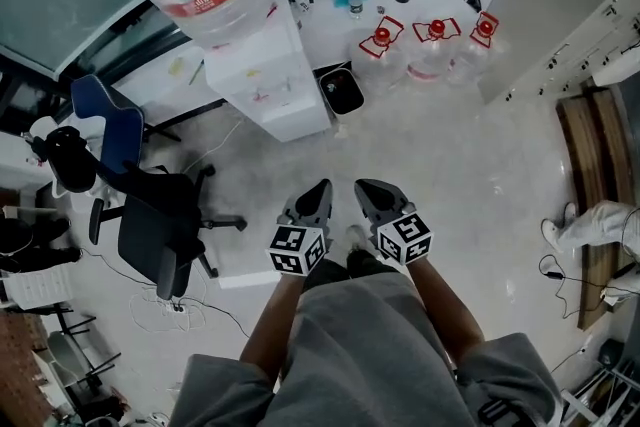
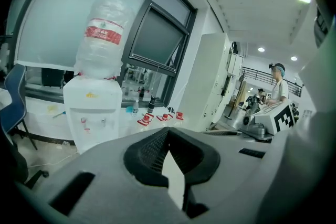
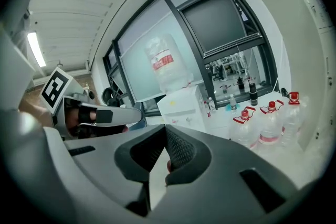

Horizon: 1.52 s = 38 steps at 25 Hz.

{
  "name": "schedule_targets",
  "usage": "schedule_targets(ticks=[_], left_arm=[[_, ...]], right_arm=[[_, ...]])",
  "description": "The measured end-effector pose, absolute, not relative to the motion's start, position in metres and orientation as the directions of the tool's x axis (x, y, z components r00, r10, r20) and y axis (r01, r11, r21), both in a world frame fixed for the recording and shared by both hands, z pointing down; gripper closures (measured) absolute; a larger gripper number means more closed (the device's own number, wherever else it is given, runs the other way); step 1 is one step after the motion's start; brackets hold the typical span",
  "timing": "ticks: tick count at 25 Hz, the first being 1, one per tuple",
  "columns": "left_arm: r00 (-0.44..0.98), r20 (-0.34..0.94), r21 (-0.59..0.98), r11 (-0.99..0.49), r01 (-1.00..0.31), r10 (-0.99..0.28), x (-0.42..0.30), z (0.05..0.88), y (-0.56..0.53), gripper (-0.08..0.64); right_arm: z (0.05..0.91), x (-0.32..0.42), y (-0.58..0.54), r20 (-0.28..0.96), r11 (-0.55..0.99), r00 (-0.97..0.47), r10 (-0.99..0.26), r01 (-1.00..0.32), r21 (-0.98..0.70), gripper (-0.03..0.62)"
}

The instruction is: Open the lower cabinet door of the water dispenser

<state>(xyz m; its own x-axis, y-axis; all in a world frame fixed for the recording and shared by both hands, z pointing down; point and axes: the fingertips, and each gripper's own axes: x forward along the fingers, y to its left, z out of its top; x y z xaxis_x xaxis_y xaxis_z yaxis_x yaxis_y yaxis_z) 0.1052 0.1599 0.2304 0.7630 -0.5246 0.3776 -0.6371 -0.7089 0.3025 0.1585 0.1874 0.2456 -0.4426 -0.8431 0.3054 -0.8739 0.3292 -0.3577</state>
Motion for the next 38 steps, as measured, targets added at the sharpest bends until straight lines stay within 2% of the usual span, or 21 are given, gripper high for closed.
schedule_targets(ticks=[5, 17, 29, 38], left_arm=[[0.766, 0.388, 0.292, -0.72, -0.63, -0.512, 0.114, 0.237, 0.128, 0.552], [0.745, 0.474, 0.232, -0.749, -0.62, -0.47, 0.118, 0.279, 0.04, 0.552], [0.76, 0.558, 0.252, -0.805, -0.537, -0.332, 0.127, 0.339, -0.031, 0.552], [0.761, 0.613, 0.267, -0.851, -0.452, -0.212, 0.133, 0.383, -0.056, 0.552]], right_arm=[[0.25, 0.165, 0.156, 0.284, 0.328, -0.44, -0.852, -0.871, -0.365, 0.583], [0.286, 0.165, 0.07, 0.321, 0.286, -0.405, -0.856, -0.889, -0.358, 0.583], [0.344, 0.172, -0.007, 0.369, 0.157, -0.294, -0.882, -0.92, -0.359, 0.583], [0.386, 0.186, -0.044, 0.416, 0.09, -0.209, -0.885, -0.953, -0.289, 0.583]])
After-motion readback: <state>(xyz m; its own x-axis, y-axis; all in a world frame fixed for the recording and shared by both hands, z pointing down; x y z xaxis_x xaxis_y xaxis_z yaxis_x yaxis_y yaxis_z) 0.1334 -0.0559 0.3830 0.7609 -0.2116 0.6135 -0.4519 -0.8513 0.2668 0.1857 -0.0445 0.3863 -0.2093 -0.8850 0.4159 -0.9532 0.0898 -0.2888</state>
